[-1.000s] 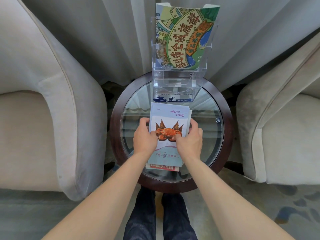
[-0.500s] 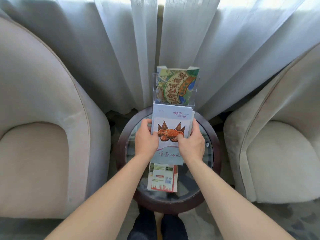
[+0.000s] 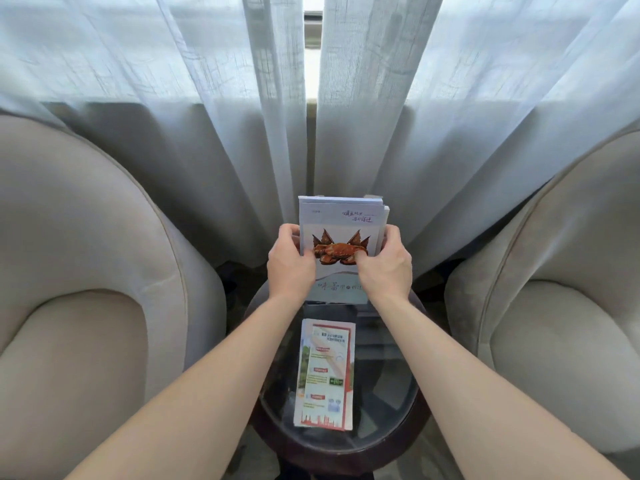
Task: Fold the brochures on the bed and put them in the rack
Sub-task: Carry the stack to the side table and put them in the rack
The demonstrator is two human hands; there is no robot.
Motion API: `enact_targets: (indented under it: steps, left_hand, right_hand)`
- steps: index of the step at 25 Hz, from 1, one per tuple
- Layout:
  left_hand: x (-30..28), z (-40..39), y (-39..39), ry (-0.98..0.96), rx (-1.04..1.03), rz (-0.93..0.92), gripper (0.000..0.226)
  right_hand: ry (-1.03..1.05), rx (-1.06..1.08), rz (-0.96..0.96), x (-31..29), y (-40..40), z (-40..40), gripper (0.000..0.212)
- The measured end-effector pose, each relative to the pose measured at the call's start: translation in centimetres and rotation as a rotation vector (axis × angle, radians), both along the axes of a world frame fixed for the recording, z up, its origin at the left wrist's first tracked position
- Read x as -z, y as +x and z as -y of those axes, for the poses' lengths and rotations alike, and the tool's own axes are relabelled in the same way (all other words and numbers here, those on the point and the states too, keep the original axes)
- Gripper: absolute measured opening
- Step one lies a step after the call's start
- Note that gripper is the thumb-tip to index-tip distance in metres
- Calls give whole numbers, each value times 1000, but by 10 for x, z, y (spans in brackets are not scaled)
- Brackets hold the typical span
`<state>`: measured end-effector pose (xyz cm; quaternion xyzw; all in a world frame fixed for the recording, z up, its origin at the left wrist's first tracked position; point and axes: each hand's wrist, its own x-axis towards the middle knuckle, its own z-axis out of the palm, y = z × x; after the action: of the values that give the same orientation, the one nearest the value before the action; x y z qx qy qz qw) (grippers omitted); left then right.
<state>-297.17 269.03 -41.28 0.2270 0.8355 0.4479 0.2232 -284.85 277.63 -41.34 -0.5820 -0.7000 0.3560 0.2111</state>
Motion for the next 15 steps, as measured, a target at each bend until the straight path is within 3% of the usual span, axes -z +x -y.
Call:
enact_targets:
  steps: [15]
  left_hand:
    - [-10, -51, -12, 74, -91, -96, 15]
  right_hand:
    - [42, -107, -72, -6, -16, -59, 28]
